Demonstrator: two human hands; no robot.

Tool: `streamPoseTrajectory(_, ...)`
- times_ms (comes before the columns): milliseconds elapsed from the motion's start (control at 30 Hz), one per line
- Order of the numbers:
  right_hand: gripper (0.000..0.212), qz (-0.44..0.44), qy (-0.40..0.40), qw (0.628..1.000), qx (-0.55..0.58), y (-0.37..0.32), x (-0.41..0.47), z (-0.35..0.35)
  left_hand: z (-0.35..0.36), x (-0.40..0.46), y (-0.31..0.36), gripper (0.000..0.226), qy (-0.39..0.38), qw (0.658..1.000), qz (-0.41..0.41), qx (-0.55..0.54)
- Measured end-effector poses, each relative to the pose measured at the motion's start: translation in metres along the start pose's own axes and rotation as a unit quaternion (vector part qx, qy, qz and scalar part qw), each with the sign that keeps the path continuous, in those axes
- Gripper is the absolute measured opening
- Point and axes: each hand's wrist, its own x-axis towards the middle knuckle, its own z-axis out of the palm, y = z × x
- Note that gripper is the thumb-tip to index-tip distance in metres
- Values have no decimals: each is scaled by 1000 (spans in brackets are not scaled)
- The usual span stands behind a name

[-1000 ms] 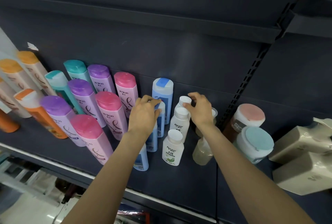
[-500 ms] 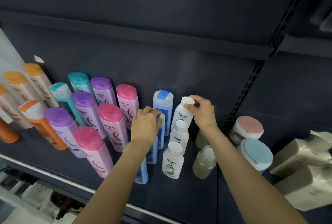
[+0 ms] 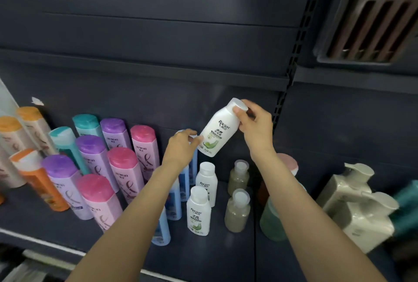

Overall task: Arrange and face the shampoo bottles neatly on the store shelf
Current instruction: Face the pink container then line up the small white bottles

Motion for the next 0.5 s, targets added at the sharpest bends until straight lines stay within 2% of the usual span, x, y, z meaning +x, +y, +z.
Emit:
streamPoseTrajectory(67,15,7,12,1000,24,-6,-2,-7,1,-3,7,30,-15,999,-19,-42)
streamPoseTrajectory(133,14,24,24,997,62,-8,-6,-14,1,-7,13,27,-37,983,-78,-160)
streamPoseTrajectory(200,12,52,36,993,100,-8,-11,-20,-3,-13,19,30,-79,945,-154,-277)
streamPoseTrajectory(267,13,67,38,990,115,-8,-17,-24,-6,-16,21,33,-94,908,-182,-365)
streamPoseTrajectory(333,14,66,21,990,119,-10,-24,-27,-6,-16,21,34,-70,889,-177,-415)
streamPoseTrajectory(400,17,54,-3,992,113,-12,-30,-28,-4,-19,23,24,-35,872,-176,-456)
streamPoseTrajectory(500,18,33,-15,998,42,-10,-37,-28,-3,-23,26,12,14,848,-168,-502)
